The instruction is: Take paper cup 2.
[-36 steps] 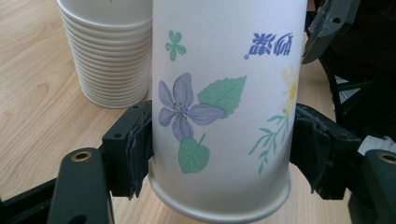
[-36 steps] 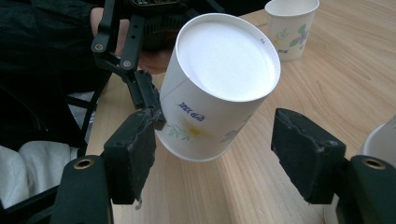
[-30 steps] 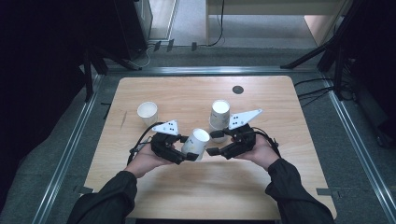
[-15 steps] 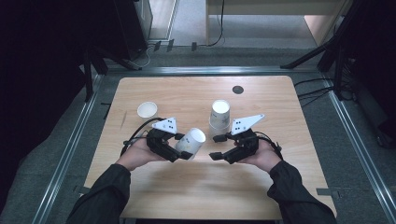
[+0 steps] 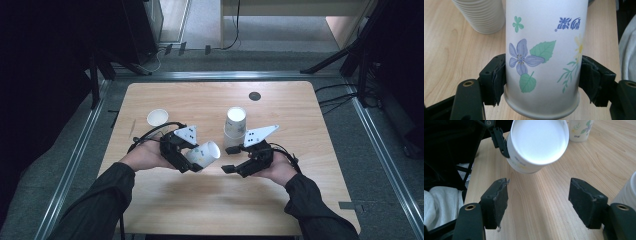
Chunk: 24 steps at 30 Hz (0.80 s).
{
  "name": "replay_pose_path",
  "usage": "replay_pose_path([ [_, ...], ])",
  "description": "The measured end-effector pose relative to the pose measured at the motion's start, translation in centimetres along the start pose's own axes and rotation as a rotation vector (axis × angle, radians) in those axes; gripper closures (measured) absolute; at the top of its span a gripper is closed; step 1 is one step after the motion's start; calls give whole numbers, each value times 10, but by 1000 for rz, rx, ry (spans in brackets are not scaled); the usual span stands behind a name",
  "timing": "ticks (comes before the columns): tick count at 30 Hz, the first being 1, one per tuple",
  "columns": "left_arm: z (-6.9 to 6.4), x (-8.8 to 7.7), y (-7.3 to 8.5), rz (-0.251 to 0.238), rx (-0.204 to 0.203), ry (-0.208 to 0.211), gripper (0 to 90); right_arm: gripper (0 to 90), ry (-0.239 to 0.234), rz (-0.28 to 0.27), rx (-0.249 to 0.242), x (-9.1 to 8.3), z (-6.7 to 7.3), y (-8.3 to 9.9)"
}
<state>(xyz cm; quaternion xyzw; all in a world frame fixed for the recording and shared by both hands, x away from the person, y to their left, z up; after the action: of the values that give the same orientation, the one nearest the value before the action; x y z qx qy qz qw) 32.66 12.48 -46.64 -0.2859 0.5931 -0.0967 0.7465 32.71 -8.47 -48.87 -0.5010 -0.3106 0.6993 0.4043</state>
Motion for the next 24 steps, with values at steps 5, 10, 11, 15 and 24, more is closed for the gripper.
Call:
replay_pose_path([
  [5,-2,5,-4,41,43,22,282,321,-6,-10,-1,3,0,-2],
  [10,-1,11,-7,95,85,32,282,318,-7,-10,-1,5,0,-3],
  [11,-1,11,-8,102,88,34,282,317,-7,-10,2,6,0,-3],
  [15,-1,14,-11,130,116,38,283,310,-4,-14,-2,8,-2,-3],
  [24,-4,18,-17,192,168,46,283,292,-19,-17,-5,15,-1,-5],
])
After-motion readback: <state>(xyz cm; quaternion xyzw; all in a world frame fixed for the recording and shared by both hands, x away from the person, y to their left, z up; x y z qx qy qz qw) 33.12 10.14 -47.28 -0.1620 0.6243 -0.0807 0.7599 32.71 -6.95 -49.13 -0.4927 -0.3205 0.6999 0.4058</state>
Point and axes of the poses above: each handheld gripper's, and its own axes: x roughly forward along the jaws, y roughly out of its underside, z roughly to its left, the point moved 4 cm from there along x, roughly forward along the jaws, and after that the axes turned 13 degrees about -y, right-handed, at the moved point
